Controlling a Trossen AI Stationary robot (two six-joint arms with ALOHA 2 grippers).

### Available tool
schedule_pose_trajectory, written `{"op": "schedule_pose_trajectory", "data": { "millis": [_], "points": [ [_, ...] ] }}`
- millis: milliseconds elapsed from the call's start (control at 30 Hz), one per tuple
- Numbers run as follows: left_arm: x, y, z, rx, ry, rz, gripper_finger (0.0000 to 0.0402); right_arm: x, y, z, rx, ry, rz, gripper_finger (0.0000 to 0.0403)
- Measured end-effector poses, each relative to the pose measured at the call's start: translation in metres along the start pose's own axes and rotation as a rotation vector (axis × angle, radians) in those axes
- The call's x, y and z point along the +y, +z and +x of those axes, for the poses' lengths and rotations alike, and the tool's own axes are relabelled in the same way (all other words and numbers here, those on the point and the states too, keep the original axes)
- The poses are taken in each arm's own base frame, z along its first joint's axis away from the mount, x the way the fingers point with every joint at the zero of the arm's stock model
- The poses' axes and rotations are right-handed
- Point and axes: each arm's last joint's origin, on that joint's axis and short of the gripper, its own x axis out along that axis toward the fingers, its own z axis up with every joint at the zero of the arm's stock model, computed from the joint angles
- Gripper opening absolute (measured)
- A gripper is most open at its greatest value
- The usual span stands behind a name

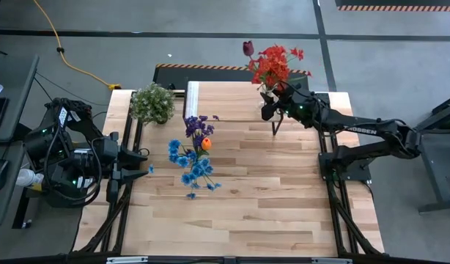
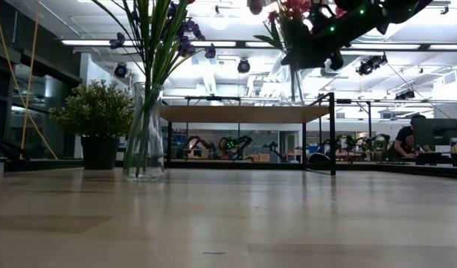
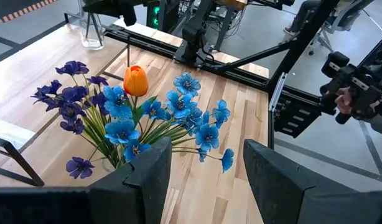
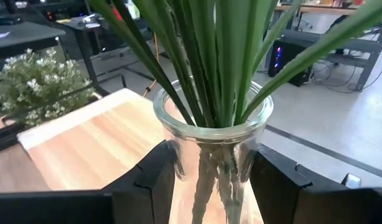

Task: Pick and place flowers into a vace then onto a shelf
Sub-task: Put the right transparent flower vase on the shelf

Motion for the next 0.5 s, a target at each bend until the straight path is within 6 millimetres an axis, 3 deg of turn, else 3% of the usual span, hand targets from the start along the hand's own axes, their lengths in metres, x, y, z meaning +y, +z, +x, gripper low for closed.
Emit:
{"op": "schedule_pose_trajectory", "data": {
  "millis": [500],
  "points": [
    [0.0, 0.0, 0.0, 0.0, 0.0, 0.0, 0.0232, -0.0007, -0.0017, -0.0001, 0.014, -0.021, -0.006, 0.017]
  ]
}}
